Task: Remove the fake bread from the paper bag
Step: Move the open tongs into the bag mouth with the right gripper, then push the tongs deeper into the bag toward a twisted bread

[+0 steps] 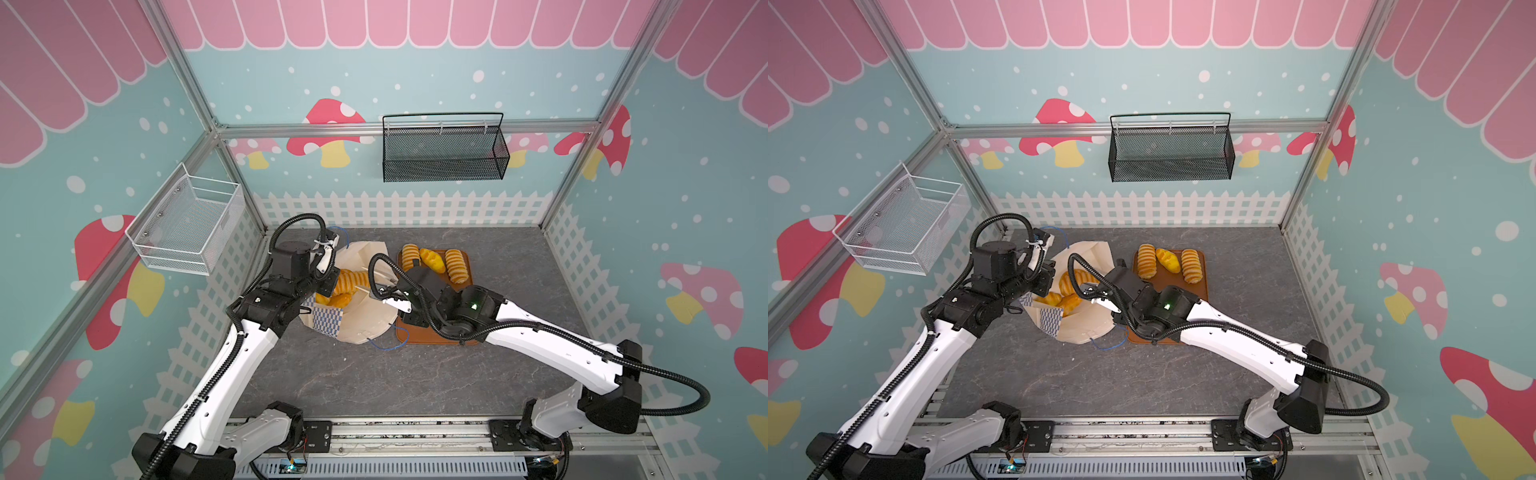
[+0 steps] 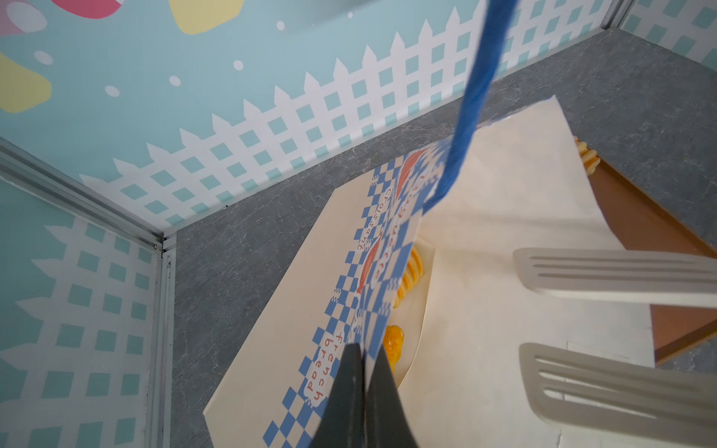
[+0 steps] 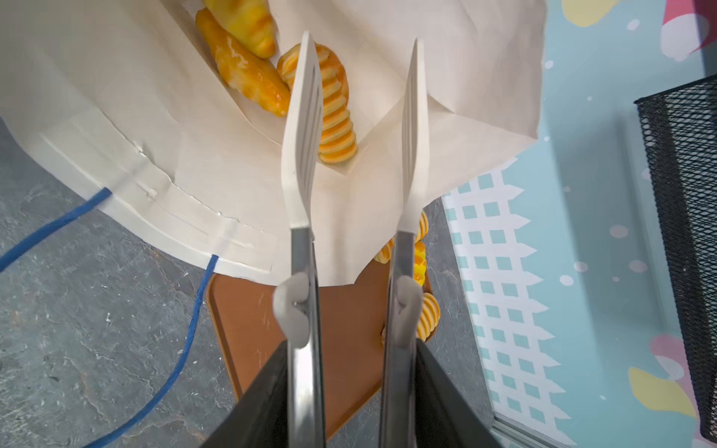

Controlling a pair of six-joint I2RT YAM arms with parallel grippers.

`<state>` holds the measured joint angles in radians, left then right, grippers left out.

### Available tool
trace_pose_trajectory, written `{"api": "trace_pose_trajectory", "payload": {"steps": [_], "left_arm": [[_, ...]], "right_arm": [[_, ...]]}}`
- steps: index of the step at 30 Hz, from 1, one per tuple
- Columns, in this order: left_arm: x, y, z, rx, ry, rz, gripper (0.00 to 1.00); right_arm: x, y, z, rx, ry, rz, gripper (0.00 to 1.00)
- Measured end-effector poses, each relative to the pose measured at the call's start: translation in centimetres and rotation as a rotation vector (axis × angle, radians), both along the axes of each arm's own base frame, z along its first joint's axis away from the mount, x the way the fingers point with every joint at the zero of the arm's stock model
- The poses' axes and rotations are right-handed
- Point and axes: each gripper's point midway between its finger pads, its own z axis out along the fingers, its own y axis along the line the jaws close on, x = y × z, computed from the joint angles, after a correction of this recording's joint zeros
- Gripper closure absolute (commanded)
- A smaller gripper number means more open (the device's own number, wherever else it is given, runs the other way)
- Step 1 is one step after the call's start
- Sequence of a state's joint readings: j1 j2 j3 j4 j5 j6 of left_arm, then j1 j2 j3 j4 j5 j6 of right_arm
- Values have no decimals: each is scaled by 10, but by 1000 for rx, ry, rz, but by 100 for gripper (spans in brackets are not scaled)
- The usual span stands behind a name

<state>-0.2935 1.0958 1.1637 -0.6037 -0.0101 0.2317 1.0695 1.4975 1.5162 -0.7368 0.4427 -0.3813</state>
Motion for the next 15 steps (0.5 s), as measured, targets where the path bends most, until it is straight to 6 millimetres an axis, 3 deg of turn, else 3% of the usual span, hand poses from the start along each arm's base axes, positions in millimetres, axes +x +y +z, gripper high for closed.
{"api": "trace_pose_trajectory", "payload": {"steps": [15], "left_arm": [[-11, -15, -6, -25, 43, -95, 100]], "right_arm": [[20, 16, -51, -209, 7, 13, 51]]}}
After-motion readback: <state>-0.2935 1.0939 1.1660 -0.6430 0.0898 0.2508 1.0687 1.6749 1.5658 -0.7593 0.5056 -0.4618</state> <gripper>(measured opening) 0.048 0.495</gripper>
